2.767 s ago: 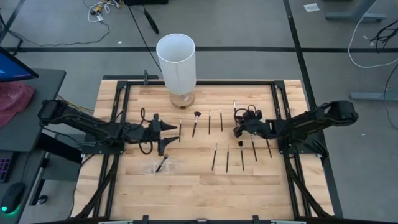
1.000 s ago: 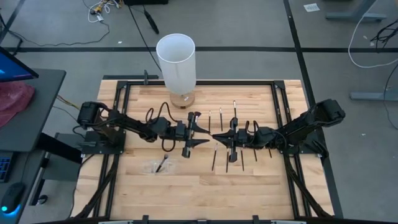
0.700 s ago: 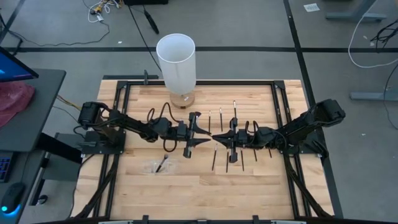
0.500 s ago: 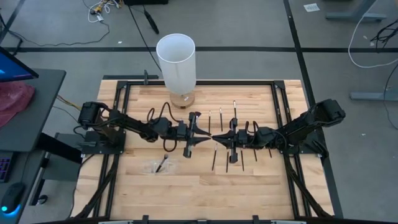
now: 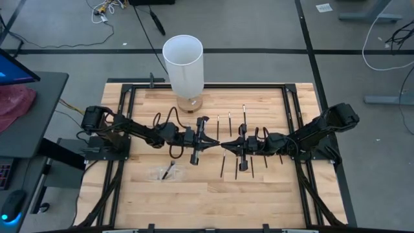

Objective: Put items in baskets/containers
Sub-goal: Put the eyeshadow brush in the transparent organizer

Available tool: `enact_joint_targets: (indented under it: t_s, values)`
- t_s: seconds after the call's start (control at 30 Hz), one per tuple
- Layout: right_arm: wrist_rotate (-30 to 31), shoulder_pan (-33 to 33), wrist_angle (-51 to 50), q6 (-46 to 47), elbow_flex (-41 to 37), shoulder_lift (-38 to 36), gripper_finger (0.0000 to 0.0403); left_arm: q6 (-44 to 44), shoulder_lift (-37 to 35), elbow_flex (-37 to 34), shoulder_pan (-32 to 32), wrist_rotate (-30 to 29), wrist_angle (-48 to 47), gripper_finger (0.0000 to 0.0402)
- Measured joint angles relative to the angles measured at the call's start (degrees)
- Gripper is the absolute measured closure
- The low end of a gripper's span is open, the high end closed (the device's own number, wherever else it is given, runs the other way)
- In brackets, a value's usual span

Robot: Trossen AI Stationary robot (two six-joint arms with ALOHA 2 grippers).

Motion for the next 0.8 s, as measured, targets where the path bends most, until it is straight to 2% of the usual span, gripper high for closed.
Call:
enact_joint_targets:
  t_s: [0.27,0.47,0.57,0.67,0.8]
  values:
    - [0.09,0.00,-0.13,0.09,0.00,0.00,0.0391,0.22,0.00,0.00,-0.09,0.06,-0.15,0.0393]
    - [0.92,-0.05,-3.66,0.04,-0.02,-1.08,0.0342,0.66,-0.97,-0.02,-0.35,-0.67,-4.13,0.0393]
    - [1.53,0.00,-8.37,-0.02,-0.02,-5.10,0.0306,0.66,-5.07,-0.09,-1.03,-2.75,-12.14,0.0393]
    - [4.79,1.07,-16.53,-0.02,-0.02,-10.52,0.0273,1.44,-11.87,-0.09,-2.14,-6.00,-23.46,0.0393]
    - [9.25,3.09,-25.53,0.62,-0.02,-17.41,0.0242,1.76,-23.02,-0.09,-5.44,-14.37,-42.29,0.0393]
